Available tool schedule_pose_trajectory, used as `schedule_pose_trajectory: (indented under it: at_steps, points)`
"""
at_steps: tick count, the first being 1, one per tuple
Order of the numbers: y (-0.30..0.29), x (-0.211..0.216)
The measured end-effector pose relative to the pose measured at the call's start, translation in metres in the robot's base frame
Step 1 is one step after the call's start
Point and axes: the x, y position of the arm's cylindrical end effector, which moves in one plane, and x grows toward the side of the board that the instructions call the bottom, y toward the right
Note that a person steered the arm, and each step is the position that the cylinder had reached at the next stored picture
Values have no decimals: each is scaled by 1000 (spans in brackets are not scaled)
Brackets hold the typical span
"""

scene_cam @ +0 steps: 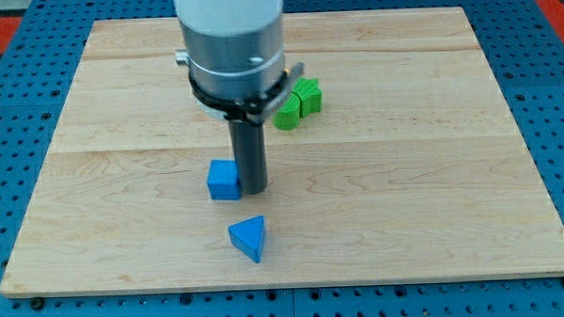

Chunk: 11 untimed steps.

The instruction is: Move the blue cube below the yellow heart

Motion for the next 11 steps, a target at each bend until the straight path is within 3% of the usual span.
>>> schedule_pose_trajectory:
  at_steps: [3,5,6,9,11]
  points:
    - [-77,15]
    - [-176,2]
    - [-176,-8]
    - [-62,-31]
    - [-44,-33]
